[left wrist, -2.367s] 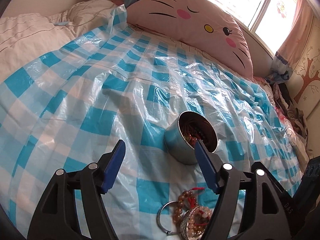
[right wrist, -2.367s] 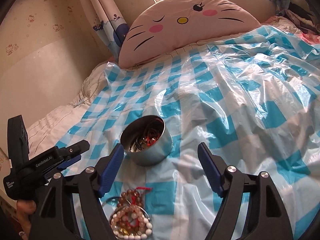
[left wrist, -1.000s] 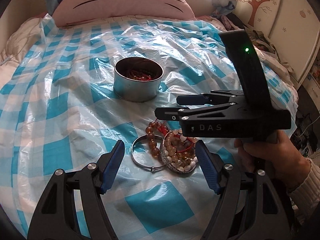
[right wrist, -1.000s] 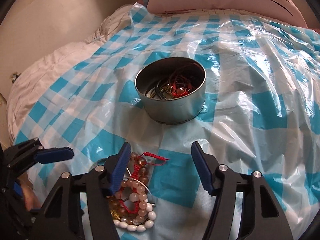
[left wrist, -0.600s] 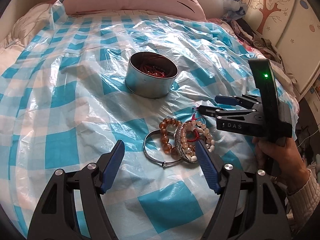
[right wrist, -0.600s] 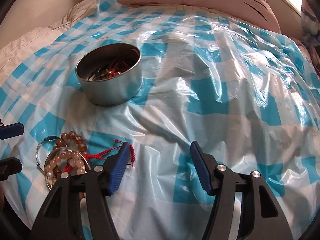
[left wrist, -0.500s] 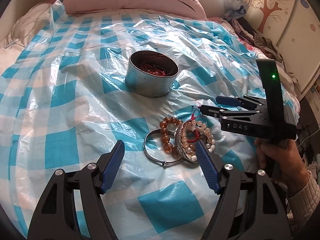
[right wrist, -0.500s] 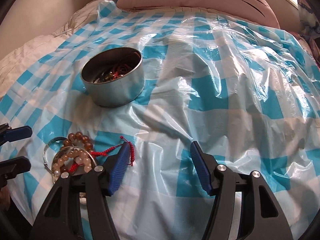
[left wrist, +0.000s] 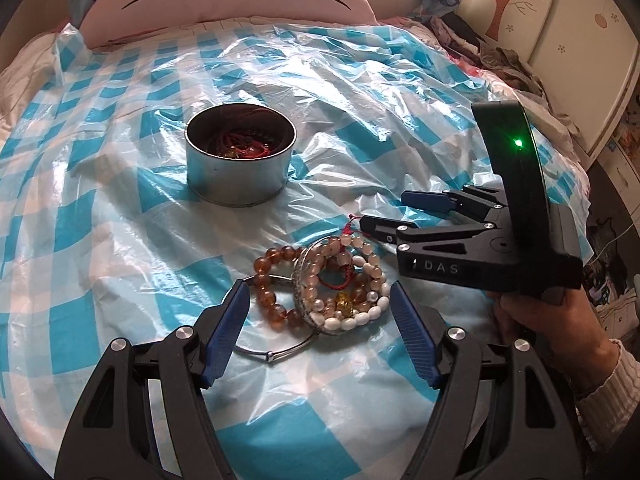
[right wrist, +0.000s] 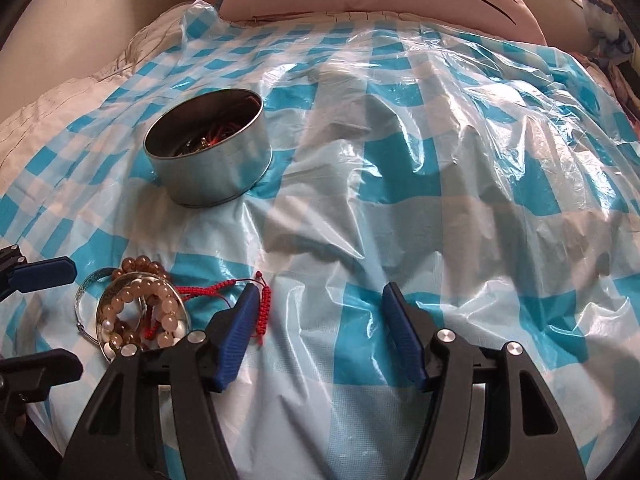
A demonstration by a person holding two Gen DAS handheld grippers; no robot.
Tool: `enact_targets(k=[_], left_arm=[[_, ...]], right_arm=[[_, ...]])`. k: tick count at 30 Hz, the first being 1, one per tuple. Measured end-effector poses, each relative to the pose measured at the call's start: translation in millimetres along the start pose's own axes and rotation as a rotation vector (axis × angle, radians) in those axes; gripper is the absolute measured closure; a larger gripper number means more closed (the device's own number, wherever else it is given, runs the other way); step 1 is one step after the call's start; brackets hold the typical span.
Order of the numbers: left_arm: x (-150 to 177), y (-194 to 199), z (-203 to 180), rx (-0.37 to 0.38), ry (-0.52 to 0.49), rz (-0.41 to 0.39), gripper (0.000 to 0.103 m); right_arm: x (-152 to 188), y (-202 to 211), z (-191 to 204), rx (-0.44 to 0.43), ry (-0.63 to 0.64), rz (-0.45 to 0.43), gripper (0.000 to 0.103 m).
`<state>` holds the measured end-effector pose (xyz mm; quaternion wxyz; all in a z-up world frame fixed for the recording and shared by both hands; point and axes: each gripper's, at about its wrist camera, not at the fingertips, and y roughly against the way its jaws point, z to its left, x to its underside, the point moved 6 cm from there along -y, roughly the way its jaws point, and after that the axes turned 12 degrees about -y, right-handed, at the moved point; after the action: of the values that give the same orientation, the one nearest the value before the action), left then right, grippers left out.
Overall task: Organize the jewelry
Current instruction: 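Close the left gripper on the silver bangle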
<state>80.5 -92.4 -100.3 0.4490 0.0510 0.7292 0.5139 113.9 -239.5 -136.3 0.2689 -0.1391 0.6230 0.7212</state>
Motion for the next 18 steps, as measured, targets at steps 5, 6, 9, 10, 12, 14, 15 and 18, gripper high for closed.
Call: enact_targets(k=[5, 6, 9, 10, 12, 14, 15, 18], left_arm=[[-7, -12, 12, 0.026, 0.098, 0.017, 0.055], [-8, -15, 18, 0.037, 0.128, 0.018, 0.056], [-6, -25, 30, 0.075, 0.202, 0.051, 0.069], [-5, -28, 31, 0.081, 0.204, 0.063, 0.076], [-4, -31, 26, 0.058, 0.161, 0.080, 0.089], [-3, -30, 20, 0.020, 0.109, 0.089, 0.094], [-4, -28, 19, 0.026, 0.103, 0.085, 0.095], [-5, -14, 22, 0.093, 0.137, 0.040, 0.095]], right_arm=[[1, -4, 0, -0.017, -0.010, 0.003, 0.036], [1, -5, -1, -0.022, -0.012, 0.005, 0.035], [1, -6, -1, -0.030, -0.017, 0.006, 0.033], [1, -7, -1, -0.032, -0.018, 0.006, 0.033], [1, -7, -1, -0.037, -0.020, 0.007, 0.032], [1, -8, -1, -0.041, -0.021, 0.008, 0.032], [1, -8, -1, -0.041, -0.021, 0.008, 0.031], [1, -8, -1, -0.040, -0.022, 0.008, 0.030]])
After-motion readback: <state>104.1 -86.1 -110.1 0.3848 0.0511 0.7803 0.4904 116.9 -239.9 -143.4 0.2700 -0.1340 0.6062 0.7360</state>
